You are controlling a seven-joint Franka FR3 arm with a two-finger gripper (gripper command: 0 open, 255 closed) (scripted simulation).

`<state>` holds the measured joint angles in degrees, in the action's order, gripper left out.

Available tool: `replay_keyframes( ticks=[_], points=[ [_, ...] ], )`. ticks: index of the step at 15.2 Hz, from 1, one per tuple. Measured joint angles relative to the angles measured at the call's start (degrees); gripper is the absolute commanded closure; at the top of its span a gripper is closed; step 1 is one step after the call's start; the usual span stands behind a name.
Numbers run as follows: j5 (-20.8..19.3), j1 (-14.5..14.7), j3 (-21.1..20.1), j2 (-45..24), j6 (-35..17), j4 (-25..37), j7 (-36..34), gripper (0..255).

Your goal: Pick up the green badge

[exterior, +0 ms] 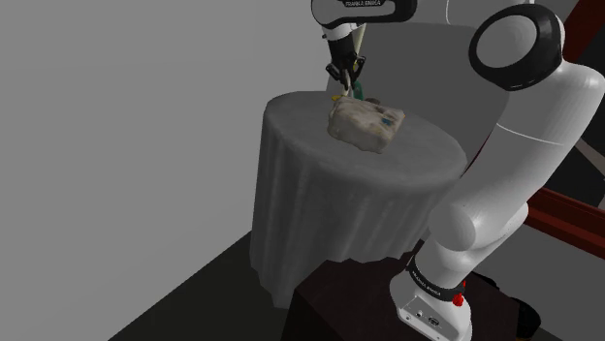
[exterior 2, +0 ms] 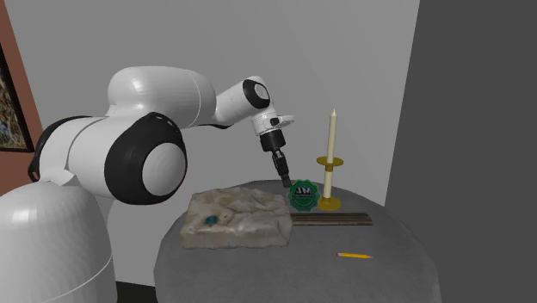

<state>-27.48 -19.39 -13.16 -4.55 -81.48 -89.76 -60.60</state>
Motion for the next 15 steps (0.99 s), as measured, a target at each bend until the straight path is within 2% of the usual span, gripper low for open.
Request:
replay_keyframes(
  ticks=[15],
  points=[
    [-2.0, 1.2, -0.5, -3.7, 11.1, 15.4, 4.4, 255]
  ],
)
